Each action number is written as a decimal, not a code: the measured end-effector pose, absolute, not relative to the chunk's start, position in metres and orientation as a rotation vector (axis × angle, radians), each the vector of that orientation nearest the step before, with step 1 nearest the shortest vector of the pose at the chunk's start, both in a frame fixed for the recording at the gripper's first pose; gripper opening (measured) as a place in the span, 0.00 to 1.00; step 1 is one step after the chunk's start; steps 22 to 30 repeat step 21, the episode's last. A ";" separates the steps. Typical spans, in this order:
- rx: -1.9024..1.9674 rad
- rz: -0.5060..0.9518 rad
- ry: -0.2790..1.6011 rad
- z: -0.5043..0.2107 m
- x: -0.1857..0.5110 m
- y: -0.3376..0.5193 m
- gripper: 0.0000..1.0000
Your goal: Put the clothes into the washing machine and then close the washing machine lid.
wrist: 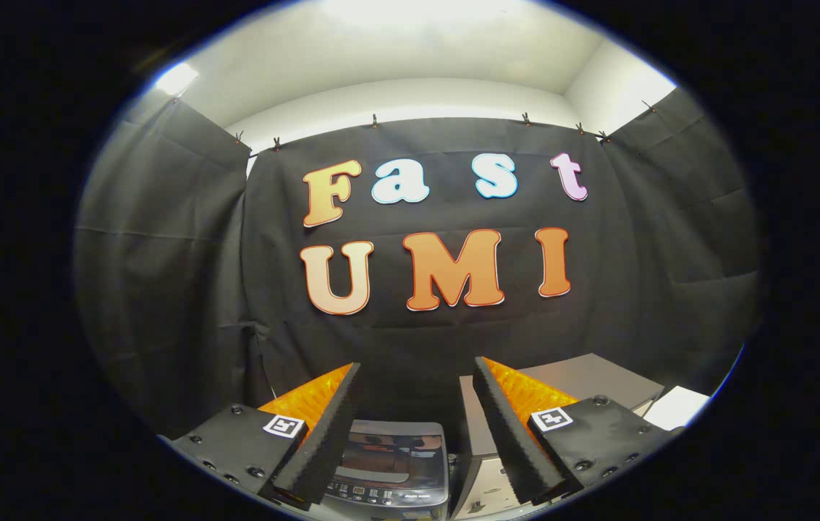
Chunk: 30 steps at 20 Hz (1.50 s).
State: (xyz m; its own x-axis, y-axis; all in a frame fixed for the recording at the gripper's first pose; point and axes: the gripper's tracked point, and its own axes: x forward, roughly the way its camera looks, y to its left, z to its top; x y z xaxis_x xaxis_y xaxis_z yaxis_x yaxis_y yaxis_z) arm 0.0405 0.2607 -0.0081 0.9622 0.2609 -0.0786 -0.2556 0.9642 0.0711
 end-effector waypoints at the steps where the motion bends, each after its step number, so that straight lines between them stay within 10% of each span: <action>1: 0.063 0.257 0.081 -0.004 0.039 0.253 0.98; 30: 0.058 0.201 0.018 0.025 0.017 0.159 0.98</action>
